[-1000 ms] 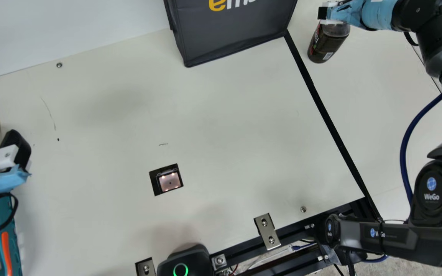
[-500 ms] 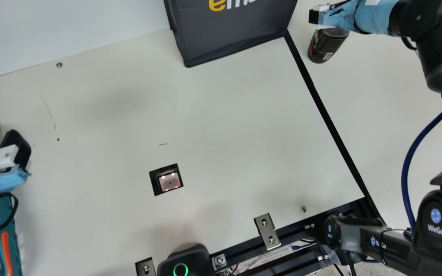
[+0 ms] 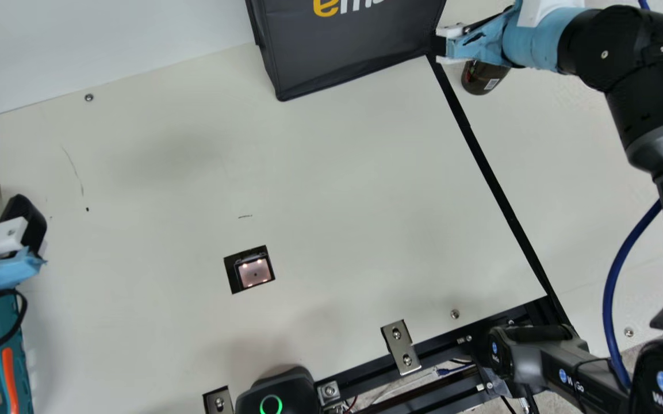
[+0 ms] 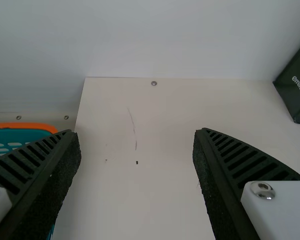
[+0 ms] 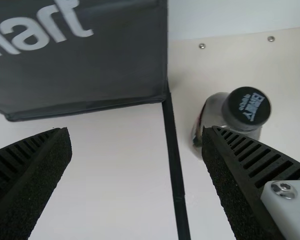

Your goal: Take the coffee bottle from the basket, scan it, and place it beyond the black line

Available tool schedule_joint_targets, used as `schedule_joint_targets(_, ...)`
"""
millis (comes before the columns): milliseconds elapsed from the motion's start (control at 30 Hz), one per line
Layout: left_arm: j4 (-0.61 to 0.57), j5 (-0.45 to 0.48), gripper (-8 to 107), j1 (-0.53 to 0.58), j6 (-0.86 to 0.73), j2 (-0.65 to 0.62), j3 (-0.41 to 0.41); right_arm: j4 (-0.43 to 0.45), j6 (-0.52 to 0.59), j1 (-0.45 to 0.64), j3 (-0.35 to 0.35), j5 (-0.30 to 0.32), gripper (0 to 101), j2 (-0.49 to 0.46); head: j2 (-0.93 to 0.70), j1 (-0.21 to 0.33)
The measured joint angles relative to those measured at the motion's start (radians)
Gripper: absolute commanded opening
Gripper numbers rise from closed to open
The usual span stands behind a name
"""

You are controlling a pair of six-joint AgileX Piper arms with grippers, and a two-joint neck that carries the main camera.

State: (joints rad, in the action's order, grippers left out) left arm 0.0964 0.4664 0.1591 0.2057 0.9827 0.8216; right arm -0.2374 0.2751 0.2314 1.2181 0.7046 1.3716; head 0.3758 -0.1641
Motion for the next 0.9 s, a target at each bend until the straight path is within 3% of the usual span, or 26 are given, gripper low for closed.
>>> schedule_joint_targets(900, 0.0, 0.0, 90, 0.0, 0.0, 0.0, 0.0, 0.146, -0.22, -0.226, -0.106, -0.021, 91, -0.105, -0.002, 0.0)
